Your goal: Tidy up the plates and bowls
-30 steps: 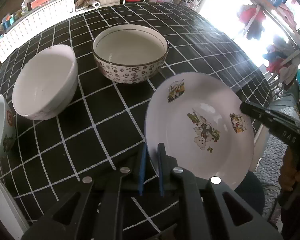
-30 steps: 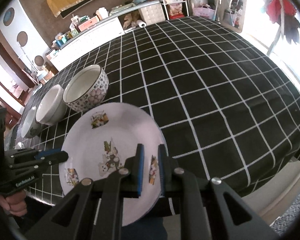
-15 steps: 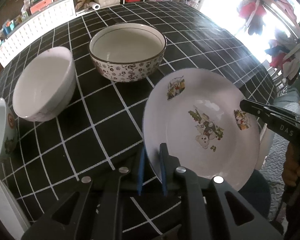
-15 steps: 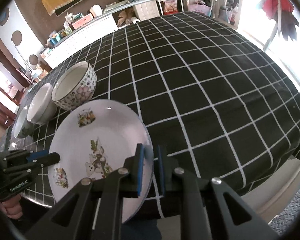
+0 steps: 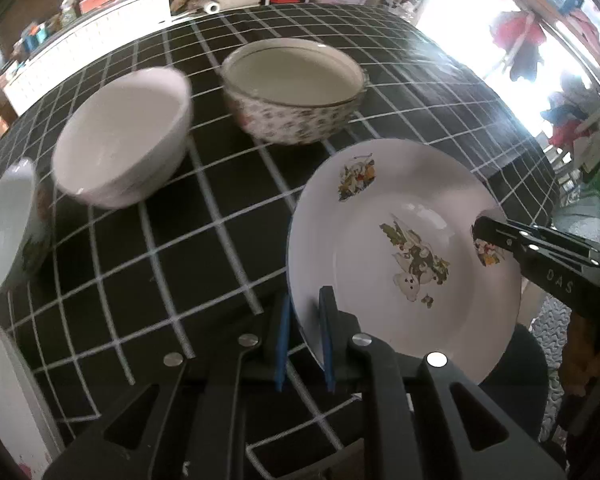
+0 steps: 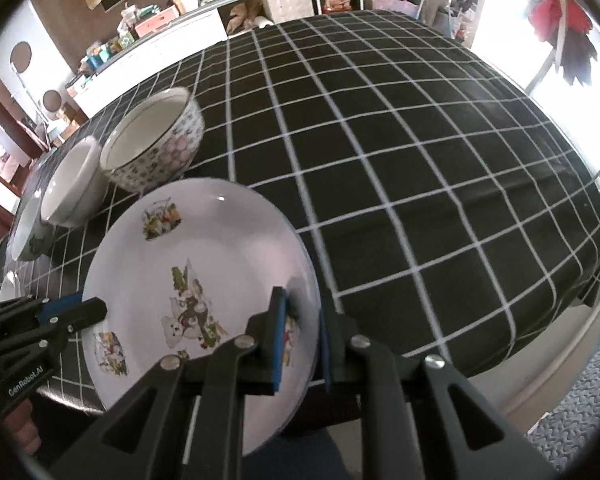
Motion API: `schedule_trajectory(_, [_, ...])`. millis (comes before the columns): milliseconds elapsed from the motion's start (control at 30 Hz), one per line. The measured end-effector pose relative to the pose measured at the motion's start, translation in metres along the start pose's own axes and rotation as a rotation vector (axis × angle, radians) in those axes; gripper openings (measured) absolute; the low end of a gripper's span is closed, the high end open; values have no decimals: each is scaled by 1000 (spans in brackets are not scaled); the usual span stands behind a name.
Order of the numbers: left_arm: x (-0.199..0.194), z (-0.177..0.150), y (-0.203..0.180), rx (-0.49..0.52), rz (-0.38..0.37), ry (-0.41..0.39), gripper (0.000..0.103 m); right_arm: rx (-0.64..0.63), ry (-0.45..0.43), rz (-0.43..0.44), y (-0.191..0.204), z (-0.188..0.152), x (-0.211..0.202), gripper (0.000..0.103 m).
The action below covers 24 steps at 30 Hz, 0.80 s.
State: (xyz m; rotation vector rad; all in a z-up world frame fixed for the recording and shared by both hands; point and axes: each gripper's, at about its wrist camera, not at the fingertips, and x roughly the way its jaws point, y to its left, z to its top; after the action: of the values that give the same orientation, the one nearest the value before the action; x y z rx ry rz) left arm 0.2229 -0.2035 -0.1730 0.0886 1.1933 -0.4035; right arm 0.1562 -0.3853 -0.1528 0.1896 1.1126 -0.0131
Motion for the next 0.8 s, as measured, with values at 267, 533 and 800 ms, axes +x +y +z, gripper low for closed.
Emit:
schedule_trajectory(267, [-15, -26, 42, -87, 34, -7, 12, -81, 36, 4, 49, -7, 3, 20])
schedule_trajectory(533, [-36, -57, 88, -162, 82, -18, 12, -166, 69, 35, 107, -22, 12, 20])
schedule_trajectory(800, [-55, -82, 120, -235, 102, -28, 12, -235, 86, 59, 150, -24, 21, 21])
